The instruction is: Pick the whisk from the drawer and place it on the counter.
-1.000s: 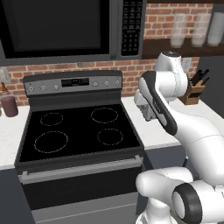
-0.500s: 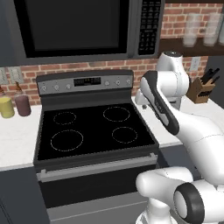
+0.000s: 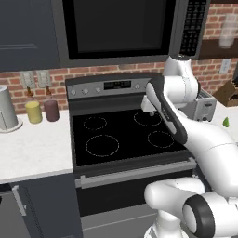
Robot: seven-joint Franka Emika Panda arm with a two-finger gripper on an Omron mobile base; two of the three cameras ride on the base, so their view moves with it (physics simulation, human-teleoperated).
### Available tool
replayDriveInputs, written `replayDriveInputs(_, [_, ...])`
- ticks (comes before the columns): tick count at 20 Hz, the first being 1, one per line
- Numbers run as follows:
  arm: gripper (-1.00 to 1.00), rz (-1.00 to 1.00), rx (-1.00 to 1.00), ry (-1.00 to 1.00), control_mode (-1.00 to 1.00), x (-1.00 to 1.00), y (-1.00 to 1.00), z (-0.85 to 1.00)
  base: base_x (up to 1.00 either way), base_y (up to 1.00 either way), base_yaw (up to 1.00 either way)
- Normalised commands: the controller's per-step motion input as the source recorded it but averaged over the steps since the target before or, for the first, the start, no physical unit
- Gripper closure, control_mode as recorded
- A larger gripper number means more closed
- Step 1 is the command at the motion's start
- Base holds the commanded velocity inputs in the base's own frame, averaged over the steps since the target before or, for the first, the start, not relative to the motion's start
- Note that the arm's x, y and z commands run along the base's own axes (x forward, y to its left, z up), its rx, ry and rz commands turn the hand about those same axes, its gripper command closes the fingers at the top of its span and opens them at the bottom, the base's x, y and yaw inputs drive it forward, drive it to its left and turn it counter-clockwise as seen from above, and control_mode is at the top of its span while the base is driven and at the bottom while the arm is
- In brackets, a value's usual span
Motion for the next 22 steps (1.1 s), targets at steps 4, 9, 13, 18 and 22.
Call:
replayDriveInputs(4, [-1.0,0.0,0.0,0.0,1.0,0.0,0.0,0.0,0.19,-0.03,0.0])
replayDriveInputs(9, [-1.0,0.0,0.0,0.0,1.0,0.0,0.0,0.0,0.28,-0.27,0.01])
replayDriveInputs(13, [-1.0,0.0,0.0,0.0,1.0,0.0,0.0,0.0,0.37,-0.18,0.02])
replayDriveInputs(18, [-1.0,0.0,0.0,0.0,1.0,0.0,0.0,0.0,0.4,-0.23,0.03])
replayDriveInputs(22, [-1.0,0.0,0.0,0.0,1.0,0.0,0.0,0.0,0.32,-0.37,0.05])
